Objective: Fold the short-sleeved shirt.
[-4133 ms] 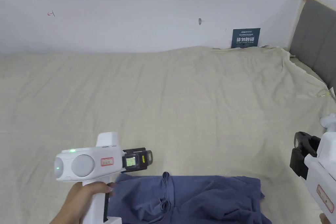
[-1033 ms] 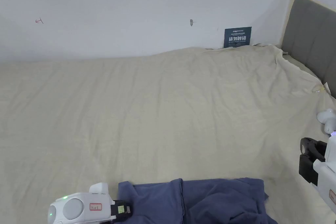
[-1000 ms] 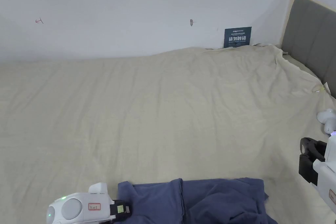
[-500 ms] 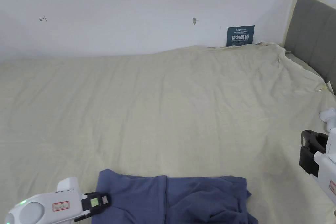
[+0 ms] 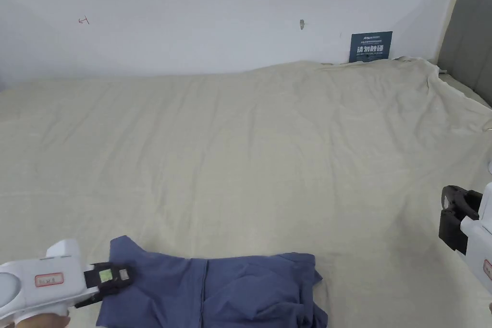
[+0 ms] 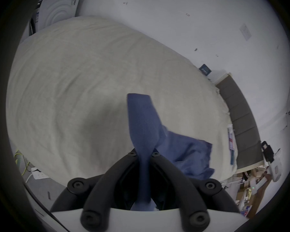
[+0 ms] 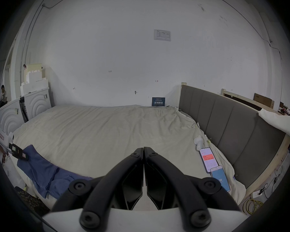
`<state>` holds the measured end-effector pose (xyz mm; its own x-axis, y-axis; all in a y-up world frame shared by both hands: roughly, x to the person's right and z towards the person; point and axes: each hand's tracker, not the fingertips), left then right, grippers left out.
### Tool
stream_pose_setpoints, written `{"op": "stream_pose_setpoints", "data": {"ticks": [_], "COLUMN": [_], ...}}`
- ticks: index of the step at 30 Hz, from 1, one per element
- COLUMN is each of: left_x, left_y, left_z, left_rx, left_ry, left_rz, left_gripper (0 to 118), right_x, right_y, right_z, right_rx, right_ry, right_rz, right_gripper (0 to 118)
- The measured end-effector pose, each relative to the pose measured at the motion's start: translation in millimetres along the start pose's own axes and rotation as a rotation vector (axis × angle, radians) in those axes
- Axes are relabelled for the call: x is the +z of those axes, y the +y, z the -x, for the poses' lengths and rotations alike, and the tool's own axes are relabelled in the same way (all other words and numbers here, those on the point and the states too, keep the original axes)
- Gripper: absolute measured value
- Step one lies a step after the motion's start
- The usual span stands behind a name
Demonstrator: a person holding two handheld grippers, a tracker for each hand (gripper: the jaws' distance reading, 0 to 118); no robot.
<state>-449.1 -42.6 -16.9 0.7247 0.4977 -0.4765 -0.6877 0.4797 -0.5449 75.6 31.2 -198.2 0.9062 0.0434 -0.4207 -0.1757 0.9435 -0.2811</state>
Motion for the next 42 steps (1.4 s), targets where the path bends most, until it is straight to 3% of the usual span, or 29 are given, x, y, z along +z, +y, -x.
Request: {"op": "stream_pose_setpoints", "data": {"ticks": [5,16,23,30,31,33,34,35,38,42], "left_x": [-17,-125,-199,-206,-204,-198,-194,-188,-165,-125], "left_y": [6,-25,-72,-93,-93,-92,-89,-89,-89,-76], "left_z": [-66,-160,-194,-209,-210,-214,-215,-218,-229,-229], "left_rx": [-0.09,-0.213,-0.308,-0.331,-0.342,-0.349,-0.347,-0.348,-0.373,-0.381], "left_ry": [-0.096,-0.178,-0.059,0.002,0.001,-0.011,-0.032,-0.043,-0.037,-0.104], "left_rz": [0.057,0.242,0.367,0.333,0.332,0.33,0.325,0.313,0.218,0.063], "left_gripper": [5,5,5,7,12,32,46,68,109,112], "right_x": [3,10,12,11,12,12,12,12,12,14], "right_y": [-1,-3,-8,-14,-14,-14,-14,-14,-13,-10], "right_z": [0,-18,-29,-37,-37,-37,-37,-37,-36,-36], "right_rx": [-0.002,-0.032,-0.045,-0.053,-0.054,-0.056,-0.057,-0.057,-0.057,-0.05], "right_ry": [0.0,-0.027,-0.048,-0.062,-0.063,-0.063,-0.062,-0.062,-0.059,-0.054], "right_rz": [-0.003,-0.009,-0.001,0.013,0.014,0.013,0.014,0.014,0.011,0.0], "right_gripper": [0,0,0,0,0,0,0,0,0,0]}}
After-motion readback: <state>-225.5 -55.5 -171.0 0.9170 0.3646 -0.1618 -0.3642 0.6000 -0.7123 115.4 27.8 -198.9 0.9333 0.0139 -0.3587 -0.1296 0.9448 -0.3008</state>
